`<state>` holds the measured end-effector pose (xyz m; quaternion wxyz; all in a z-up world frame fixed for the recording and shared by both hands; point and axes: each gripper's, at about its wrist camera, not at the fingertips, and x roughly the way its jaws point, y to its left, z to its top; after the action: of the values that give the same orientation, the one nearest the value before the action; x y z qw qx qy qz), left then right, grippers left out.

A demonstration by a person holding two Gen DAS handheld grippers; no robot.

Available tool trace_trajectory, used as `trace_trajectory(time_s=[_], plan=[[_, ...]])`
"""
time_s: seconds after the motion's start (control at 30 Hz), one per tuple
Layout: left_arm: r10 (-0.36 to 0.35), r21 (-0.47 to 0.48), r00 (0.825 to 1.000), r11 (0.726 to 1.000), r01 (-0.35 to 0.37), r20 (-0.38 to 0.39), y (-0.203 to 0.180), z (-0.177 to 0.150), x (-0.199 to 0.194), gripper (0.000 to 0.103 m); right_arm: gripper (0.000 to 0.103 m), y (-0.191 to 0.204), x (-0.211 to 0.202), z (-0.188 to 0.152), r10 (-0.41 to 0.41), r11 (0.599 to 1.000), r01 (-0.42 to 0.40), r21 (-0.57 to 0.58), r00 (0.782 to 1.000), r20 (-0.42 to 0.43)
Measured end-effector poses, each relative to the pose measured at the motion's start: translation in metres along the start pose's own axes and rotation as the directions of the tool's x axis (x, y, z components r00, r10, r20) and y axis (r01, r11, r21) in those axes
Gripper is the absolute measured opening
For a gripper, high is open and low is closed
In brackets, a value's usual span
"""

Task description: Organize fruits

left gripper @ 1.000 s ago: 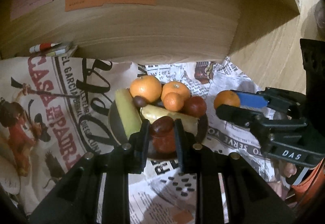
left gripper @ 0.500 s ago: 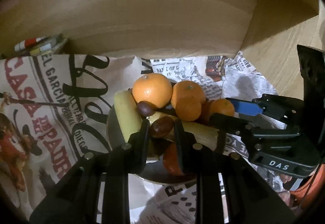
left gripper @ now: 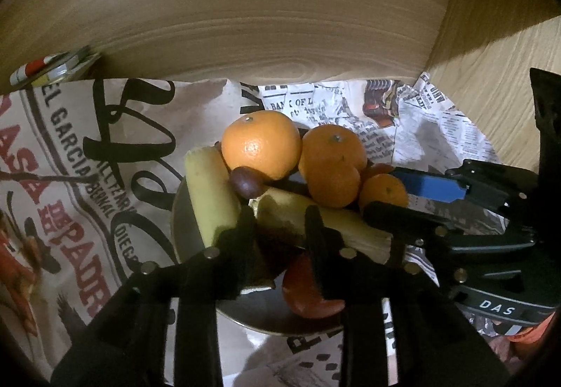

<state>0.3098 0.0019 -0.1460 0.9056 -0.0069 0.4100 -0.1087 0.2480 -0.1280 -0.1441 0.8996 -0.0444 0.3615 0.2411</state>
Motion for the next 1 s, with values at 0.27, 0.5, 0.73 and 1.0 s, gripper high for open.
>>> trace_trajectory(time_s=[0.27,0.5,0.73,1.0], plan=[[0.012,-0.051,0.996,0.999,-0.008,0.083,0.005,-0.003,-0.038,0.035,0.042,0.005,-0.018,0.005,-0.006,1.000,0.006,0.003,0.999,0.046],[0.045,-0.063,0.961,0.998,-0.028,0.274,-0.004,-0.009,-0.116,0.035,0.042,0.018,-0.077,0.012,-0.033,0.999,0.032,0.007,0.982,0.187],[0.078,-0.051,0.890,0.997,-0.062,0.449,-0.031,-0.030,-0.202,0.035,0.043,0.049,-0.155,0.005,-0.045,0.999,0.050,-0.002,0.929,0.366],[0.098,-0.030,0.804,0.995,-0.099,0.587,-0.065,-0.071,-0.274,0.050,0.049,0.087,-0.229,-0.022,-0.050,0.998,0.065,-0.010,0.853,0.520]])
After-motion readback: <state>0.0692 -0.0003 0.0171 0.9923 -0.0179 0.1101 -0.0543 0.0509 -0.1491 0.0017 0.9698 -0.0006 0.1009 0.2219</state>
